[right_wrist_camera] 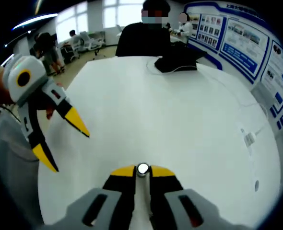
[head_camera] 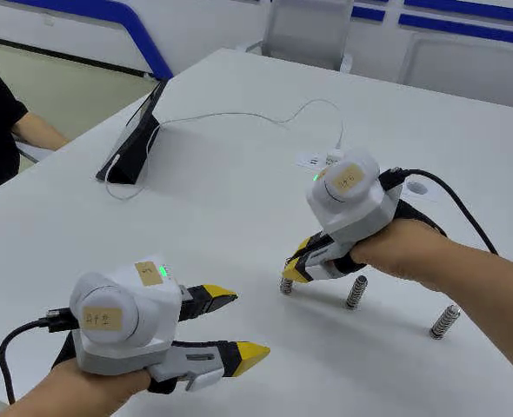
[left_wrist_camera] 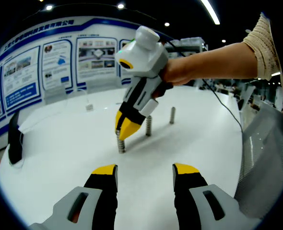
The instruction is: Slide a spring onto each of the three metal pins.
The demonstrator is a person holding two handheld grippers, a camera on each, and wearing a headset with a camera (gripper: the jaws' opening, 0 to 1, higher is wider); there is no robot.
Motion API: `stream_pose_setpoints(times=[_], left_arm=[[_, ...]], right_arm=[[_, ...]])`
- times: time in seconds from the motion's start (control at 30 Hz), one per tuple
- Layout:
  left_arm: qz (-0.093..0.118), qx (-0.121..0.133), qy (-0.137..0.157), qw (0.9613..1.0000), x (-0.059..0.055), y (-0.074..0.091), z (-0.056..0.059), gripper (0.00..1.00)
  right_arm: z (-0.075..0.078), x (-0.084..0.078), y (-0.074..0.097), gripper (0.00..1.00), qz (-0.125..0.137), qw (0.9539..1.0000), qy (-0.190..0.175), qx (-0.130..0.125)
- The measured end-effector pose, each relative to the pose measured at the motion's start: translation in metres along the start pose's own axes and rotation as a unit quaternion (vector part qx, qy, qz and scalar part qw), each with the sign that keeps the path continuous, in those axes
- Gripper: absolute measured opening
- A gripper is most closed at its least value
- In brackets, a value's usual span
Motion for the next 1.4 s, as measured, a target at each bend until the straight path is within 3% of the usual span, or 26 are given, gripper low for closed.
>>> stream_pose_setpoints(times=[0.7,1.03,1.4], left_arm=[[0.001,0.001,-0.002,1.0,0.003,0.0,-0.002,0.47],[0.0,0.002,-0.003,1.0,0.006,-0.002,-0.003,0.49],[0.002,0.005,-0.004,1.0,0.011,-0.003,-0.002,0.52]], right_arm=[[-0.003,-0.004,-0.002,0.16,-0.003,1.0,0.001,-0.005],[-0.007,-0.004,0.014,0.21,0.01,0.9998,0.008,-0.015],[-0.015,-0.003,0.038,0.24,0.044,0.9985,0.005,-0.031]])
Point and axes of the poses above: the centre of the closed fingertips' face, and the gripper's own axes: y roughly backward along the fingers, z roughly to its right, x roughly out of its top, the point moved 5 cm from there along y, roughly backward along the fingers, and after that the axes turned 8 degrees about z, right-handed, at the moved point
